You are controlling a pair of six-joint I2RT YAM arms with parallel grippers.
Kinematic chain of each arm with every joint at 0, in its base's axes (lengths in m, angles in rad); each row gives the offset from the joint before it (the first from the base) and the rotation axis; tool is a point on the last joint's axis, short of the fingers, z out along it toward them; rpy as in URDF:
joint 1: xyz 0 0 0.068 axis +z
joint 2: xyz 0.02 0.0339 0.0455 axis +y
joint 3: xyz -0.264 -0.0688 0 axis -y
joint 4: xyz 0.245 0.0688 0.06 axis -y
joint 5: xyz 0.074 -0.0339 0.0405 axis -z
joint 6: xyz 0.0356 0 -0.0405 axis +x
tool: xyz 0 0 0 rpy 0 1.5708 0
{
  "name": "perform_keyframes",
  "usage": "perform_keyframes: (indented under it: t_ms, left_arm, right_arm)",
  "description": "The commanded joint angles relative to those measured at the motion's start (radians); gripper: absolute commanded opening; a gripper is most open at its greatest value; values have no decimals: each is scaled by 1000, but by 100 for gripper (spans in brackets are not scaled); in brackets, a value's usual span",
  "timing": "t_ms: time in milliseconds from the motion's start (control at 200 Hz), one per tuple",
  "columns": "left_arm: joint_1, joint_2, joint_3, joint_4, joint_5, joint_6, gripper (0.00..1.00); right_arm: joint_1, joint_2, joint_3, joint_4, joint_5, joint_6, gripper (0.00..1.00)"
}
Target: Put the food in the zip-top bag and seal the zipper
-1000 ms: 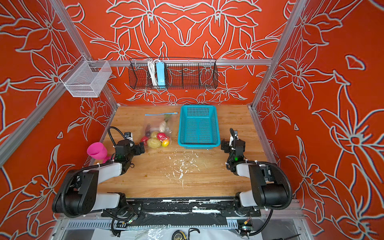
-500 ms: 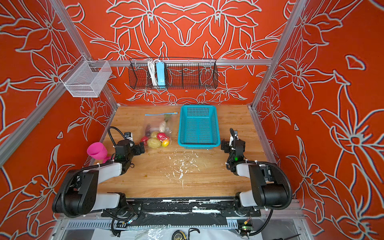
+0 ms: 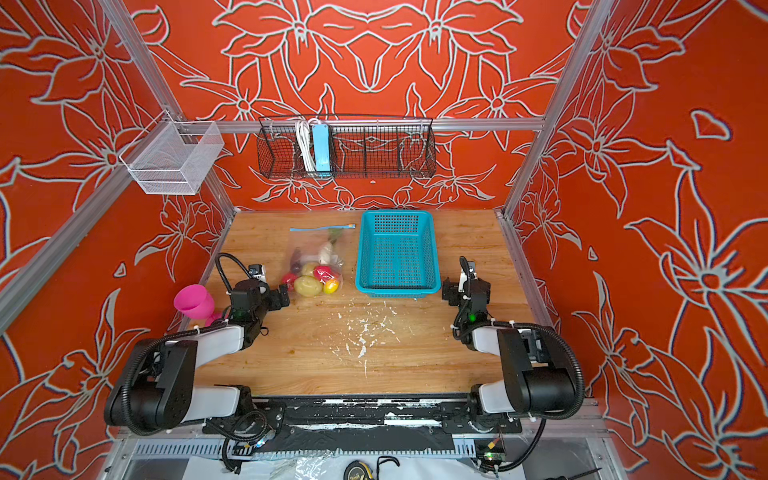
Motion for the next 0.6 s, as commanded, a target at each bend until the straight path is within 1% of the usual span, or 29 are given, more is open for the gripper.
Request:
perform_keyframes:
  t_ms: [0, 345, 380, 405, 440, 596]
  left_arm:
    - [3, -2, 16, 24, 10, 13, 97]
    - [3, -4, 14, 25, 14, 14, 97]
    - [3, -6, 13, 29, 46, 28, 97]
    - [3, -7, 12, 30, 83, 46, 97]
    - [3, -10, 8, 33, 126, 67, 97]
    - [3, -26, -18, 62, 156, 80, 97]
  right_arm:
    - [-8, -3, 9, -5, -10, -6, 98]
    - [-6, -5, 7, -2, -13, -7, 98]
    - [-8, -5, 6, 0, -30, -14, 98]
    - [-7, -6, 4, 2, -90, -38, 98]
    - [-7, -12, -6, 12, -113, -45, 98]
    - [-7, -21, -24, 36, -133, -54, 98]
